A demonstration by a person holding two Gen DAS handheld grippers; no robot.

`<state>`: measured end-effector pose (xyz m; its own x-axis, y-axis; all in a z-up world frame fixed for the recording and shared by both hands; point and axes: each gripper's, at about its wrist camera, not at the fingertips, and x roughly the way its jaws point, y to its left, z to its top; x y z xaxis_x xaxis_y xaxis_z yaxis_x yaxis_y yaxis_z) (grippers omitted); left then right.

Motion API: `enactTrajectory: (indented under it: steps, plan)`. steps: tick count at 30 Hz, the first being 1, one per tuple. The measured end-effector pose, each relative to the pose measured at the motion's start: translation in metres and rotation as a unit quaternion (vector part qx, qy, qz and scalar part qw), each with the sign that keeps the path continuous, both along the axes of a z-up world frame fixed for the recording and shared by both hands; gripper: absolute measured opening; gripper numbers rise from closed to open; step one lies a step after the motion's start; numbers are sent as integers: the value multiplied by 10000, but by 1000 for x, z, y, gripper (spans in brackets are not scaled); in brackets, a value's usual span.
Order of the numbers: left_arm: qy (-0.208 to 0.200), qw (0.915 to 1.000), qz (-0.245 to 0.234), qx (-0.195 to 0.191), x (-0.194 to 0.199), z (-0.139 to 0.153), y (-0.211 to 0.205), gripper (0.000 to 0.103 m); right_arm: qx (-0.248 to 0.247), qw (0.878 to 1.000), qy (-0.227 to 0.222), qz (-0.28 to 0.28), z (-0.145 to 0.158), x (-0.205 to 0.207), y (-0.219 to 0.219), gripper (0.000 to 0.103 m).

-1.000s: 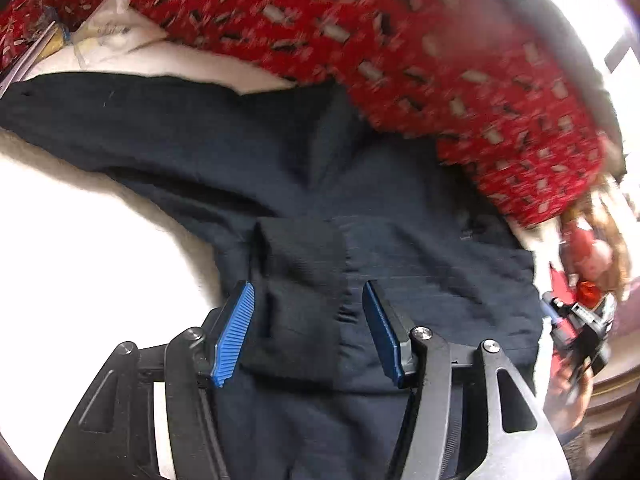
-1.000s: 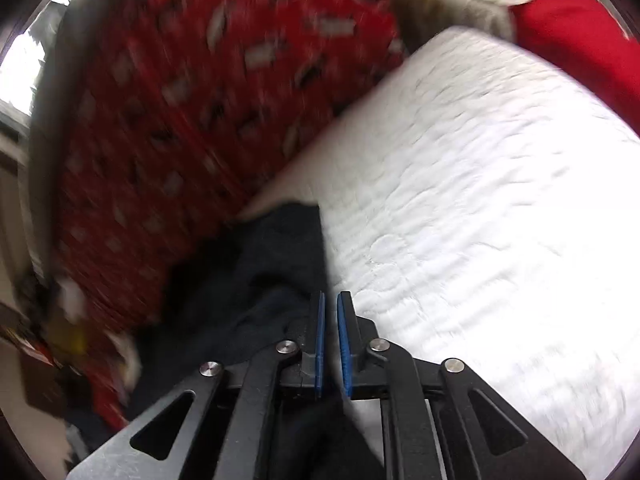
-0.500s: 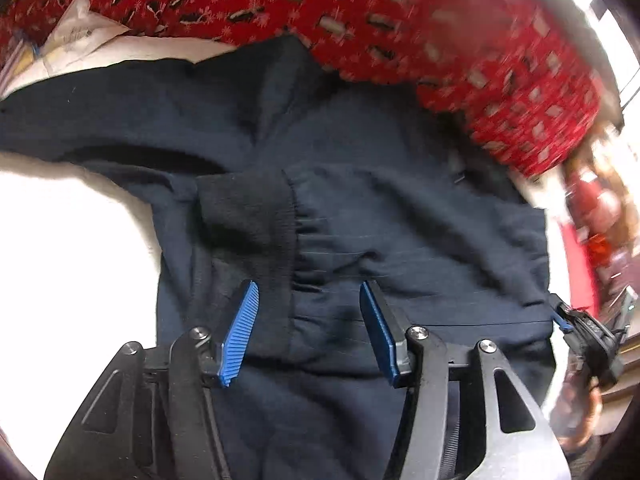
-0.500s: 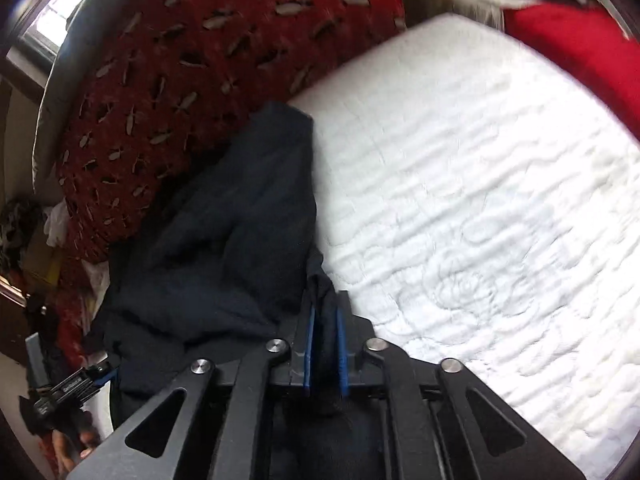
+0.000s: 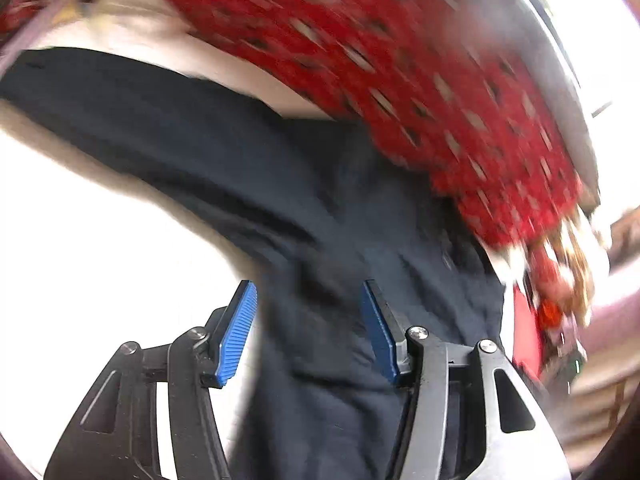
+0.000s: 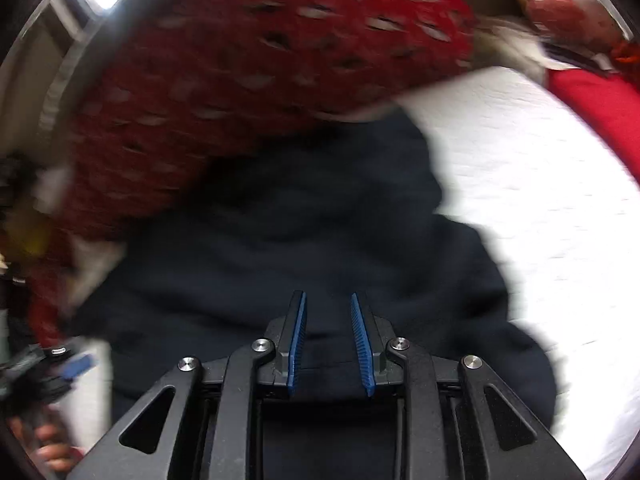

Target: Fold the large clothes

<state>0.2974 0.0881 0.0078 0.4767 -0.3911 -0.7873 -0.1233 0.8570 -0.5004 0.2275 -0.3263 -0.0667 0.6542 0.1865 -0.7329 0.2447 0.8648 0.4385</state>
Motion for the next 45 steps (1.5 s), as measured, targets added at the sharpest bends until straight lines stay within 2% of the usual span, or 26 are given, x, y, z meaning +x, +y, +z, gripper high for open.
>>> enactTrajectory:
  steps: [3, 5, 9, 11, 13, 15, 19, 21, 22, 23, 24, 25, 28, 30, 33, 35, 37, 41, 45]
  plan:
    - [137, 9971, 687, -299, 11, -2, 63, 52, 67, 9960, 25, 886, 6, 23, 58, 25]
    - [245, 9906, 1268, -450, 17, -7, 113, 52, 129, 9913, 21, 1308, 5, 38, 97, 25]
    - [400, 9711, 2240, -717, 22, -24, 194, 52, 500, 9781, 43, 2022, -4, 53, 167, 25]
    - [497, 9568, 2690, -982, 24, -37, 229, 52, 463, 9715, 395, 2290, -34, 39, 192, 24]
    - [573, 9443, 3000, -1221, 31, -50, 254, 52, 571, 9741, -217, 2176, -45, 25, 186, 24]
    - [586, 9404, 3070, -1338, 44, -59, 264, 52, 818, 9739, -386, 2083, -52, 25, 180, 20]
    - [800, 9476, 2853, -1192, 74, -75, 252, 52, 1022, 9726, -375, 2055, -56, 26, 164, 6]
    - [861, 9447, 2971, -1087, 84, -82, 251, 52, 1110, 9726, -359, 2009, -56, 25, 159, 3]
    - [719, 9438, 3071, -992, 82, -80, 252, 46, 1131, 9726, -356, 2000, -56, 25, 158, 3]
    - [633, 9454, 3067, -905, 86, -76, 250, 30, 1135, 9726, -351, 2000, -57, 23, 157, 3]
    - [566, 9506, 2950, -777, 89, -70, 246, 1, 1133, 9726, -340, 2000, -57, 22, 157, 3]
    - [445, 9571, 2785, -670, 90, -60, 241, 0, 1133, 9727, -313, 2000, -54, 24, 161, 3]
    - [-29, 9683, 2484, -250, 90, -23, 227, 0, 1218, 9721, -165, 1997, -50, 25, 158, 3]
    - [-278, 9740, 2246, -143, 86, 3, 213, 0, 1362, 9711, 41, 1961, -48, 32, 158, 4]
    - [-582, 9805, 1875, -19, 76, 43, 185, 0, 1408, 9700, 508, 1915, -38, 38, 157, 11]
    - [-753, 9841, 1611, -4, 72, 67, 161, 0, 1226, 9721, 643, 1893, -24, 37, 151, 29]
    - [-923, 9866, 1339, 94, 64, 89, 131, 0, 1055, 9764, 503, 1818, -5, 30, 139, 37]
    - [-1170, 9897, 815, 148, 46, 117, 67, 0, 89, 9873, 553, 1489, 28, 13, 96, 50]
    - [-1297, 9909, 347, 101, 31, 130, 6, 0, -980, 9874, 690, 1028, 36, -7, 38, 53]
